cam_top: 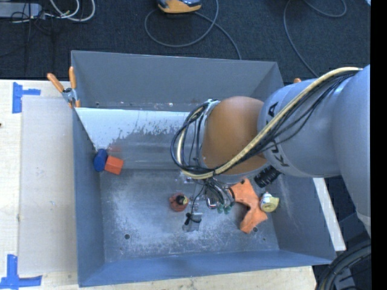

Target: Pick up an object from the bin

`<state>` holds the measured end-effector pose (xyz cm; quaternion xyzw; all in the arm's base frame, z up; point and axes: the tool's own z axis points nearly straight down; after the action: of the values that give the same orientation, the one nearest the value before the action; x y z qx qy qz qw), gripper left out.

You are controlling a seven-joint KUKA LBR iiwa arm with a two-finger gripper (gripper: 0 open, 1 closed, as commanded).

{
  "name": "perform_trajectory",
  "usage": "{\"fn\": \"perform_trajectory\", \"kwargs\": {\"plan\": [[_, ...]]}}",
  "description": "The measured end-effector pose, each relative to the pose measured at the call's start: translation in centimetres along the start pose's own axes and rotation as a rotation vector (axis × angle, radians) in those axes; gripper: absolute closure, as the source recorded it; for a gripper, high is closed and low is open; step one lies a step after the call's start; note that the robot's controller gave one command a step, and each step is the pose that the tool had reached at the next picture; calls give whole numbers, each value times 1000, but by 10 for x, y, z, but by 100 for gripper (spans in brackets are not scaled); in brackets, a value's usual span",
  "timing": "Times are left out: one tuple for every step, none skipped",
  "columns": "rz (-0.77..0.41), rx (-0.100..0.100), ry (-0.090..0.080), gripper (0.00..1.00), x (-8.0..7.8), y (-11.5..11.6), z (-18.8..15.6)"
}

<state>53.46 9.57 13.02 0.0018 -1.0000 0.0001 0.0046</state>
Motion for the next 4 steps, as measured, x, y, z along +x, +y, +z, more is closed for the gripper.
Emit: {"fn": "perform_trajectory", "kwargs": {"plan": [[2,0,-7,0,-2,0,-4],[-32,0,-4,0,0,-14,28],[-36,0,-1,0,-4,-19,46],[-25,-1,-2,100,-14,-18,60]]}}
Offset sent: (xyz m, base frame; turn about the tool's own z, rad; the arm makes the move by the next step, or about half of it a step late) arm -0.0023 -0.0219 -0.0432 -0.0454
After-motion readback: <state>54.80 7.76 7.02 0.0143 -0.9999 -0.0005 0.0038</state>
